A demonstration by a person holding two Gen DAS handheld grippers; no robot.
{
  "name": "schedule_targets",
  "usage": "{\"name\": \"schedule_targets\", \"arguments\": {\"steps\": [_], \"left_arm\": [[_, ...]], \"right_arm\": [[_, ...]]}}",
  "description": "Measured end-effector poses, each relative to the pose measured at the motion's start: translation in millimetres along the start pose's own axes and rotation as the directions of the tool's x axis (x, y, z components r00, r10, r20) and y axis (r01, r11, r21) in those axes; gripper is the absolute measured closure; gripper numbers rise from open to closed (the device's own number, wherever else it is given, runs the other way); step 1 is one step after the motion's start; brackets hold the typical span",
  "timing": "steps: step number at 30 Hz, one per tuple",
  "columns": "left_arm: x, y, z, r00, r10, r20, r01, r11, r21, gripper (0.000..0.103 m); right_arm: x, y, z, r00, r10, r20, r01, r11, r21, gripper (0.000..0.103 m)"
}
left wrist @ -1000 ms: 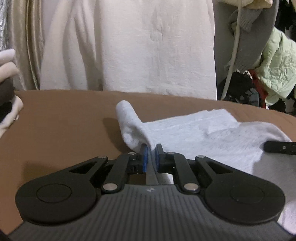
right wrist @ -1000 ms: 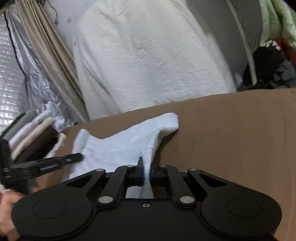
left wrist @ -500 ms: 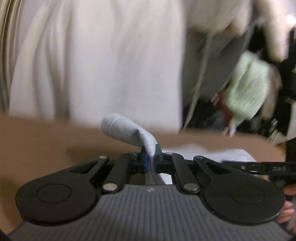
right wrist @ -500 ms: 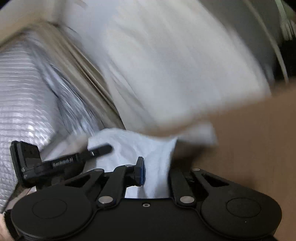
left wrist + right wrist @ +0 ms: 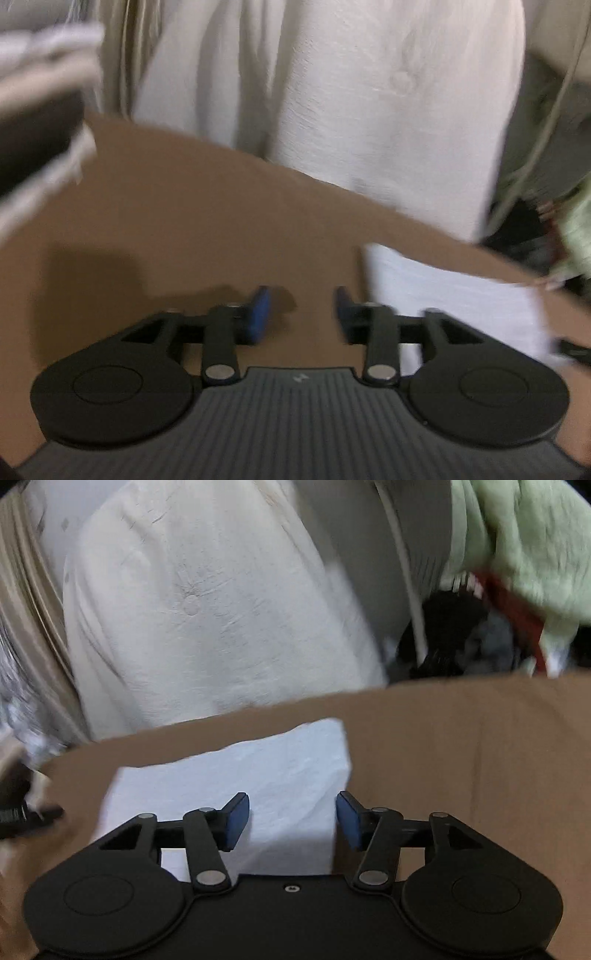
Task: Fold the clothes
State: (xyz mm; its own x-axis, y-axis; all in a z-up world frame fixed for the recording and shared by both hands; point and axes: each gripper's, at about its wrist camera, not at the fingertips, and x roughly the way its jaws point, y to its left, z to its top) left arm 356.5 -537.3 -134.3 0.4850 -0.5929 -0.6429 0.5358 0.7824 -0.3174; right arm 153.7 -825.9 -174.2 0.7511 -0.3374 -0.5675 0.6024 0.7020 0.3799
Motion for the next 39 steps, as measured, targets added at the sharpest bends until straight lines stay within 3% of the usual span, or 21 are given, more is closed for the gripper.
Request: {"name": "schedule_targets", "arguments": {"steps": [2,5,6,8,10,11,14,17,19,23,27,29,31,33,37,39], "left_arm": [[-10.0,-4.4,-8.5,0.996,-0.06,-0.06,0.06,0.998,0.006,0.055],[-28.7,-7.5,-31.1,0.984,-0.116,-0.133,0.12,0.993,0.017,0.05],[-34.5,-9.2,-41.1,0.978,-0.14,-0.154,0.145,0.989,0.019,0.047],[-47.6,-19.5,-66.9,0.967,-0.166,-0.193,0.174,0.984,0.027,0.03],[-56.3,-29.0,-93.4,0.955,-0.166,-0.244,0.184,0.982,0.049,0.029],[-58.0,-34.4,-105.0,0.947,-0.161,-0.279,0.186,0.98,0.064,0.029],[-70.7,-49.0,-141.4,0.96,-0.029,-0.28,0.095,0.97,0.223,0.029],[-98.5,-66.0,-170.5,0.974,0.083,-0.213,0.005,0.923,0.384,0.029],[-123.9,-67.3,-186.7,0.974,0.087,-0.211,0.009,0.909,0.417,0.028],[-171.0,-45.0,-219.8,0.96,-0.037,-0.278,0.128,0.94,0.316,0.024],[-213.4,-24.9,-251.0,0.945,-0.123,-0.305,0.2,0.95,0.239,0.024],[-234.0,-15.7,-267.9,0.924,-0.19,-0.331,0.254,0.954,0.161,0.024],[-244.9,-5.6,-284.8,0.887,-0.274,-0.373,0.312,0.949,0.045,0.024],[-252.6,6.1,-299.2,0.849,-0.353,-0.394,0.352,0.933,-0.076,0.024],[-262.6,23.3,-322.1,0.808,-0.45,-0.38,0.383,0.891,-0.243,0.024],[-262.0,20.4,-324.6,0.796,-0.459,-0.395,0.388,0.888,-0.249,0.024]], "right_arm": [[-7.1,-15.5,2.9,0.995,0.086,-0.054,-0.081,0.993,0.084,0.034],[-9.1,-36.4,-6.7,0.977,0.098,-0.19,-0.055,0.973,0.222,0.034],[-13.2,-37.8,-8.9,0.97,0.09,-0.224,-0.037,0.973,0.228,0.034],[-21.3,-40.5,-13.4,0.954,0.073,-0.292,-0.002,0.972,0.237,0.034],[-34.4,-34.2,-16.2,0.93,0.078,-0.359,-0.009,0.982,0.19,0.034],[-42.8,-30.7,-18.3,0.925,0.071,-0.374,-0.005,0.985,0.174,0.034],[-89.6,-28.5,-33.1,0.937,0.04,-0.347,0.01,0.99,0.14,0.034],[-142.6,-38.5,-55.2,0.943,0.049,-0.33,-0.006,0.991,0.13,0.034],[-182.8,-46.1,-75.9,0.94,0.074,-0.333,-0.041,0.993,0.107,0.034],[-268.7,-83.7,-125.9,0.93,0.161,-0.331,-0.122,0.983,0.138,0.034],[-326.9,-143.5,-174.8,0.923,0.257,-0.287,-0.135,0.914,0.383,0.034],[-335.0,-161.3,-196.6,0.924,0.248,-0.292,-0.104,0.896,0.432,0.034],[-336.4,-176.7,-218.3,0.923,0.241,-0.299,-0.074,0.876,0.476,0.034],[-336.4,-188.8,-234.8,0.921,0.286,-0.265,-0.105,0.836,0.539,0.034],[-299.3,-202.3,-242.7,0.886,0.422,-0.195,-0.209,0.736,0.644,0.034],[-281.5,-208.3,-241.1,0.865,0.483,-0.137,-0.268,0.674,0.688,0.034]]}}
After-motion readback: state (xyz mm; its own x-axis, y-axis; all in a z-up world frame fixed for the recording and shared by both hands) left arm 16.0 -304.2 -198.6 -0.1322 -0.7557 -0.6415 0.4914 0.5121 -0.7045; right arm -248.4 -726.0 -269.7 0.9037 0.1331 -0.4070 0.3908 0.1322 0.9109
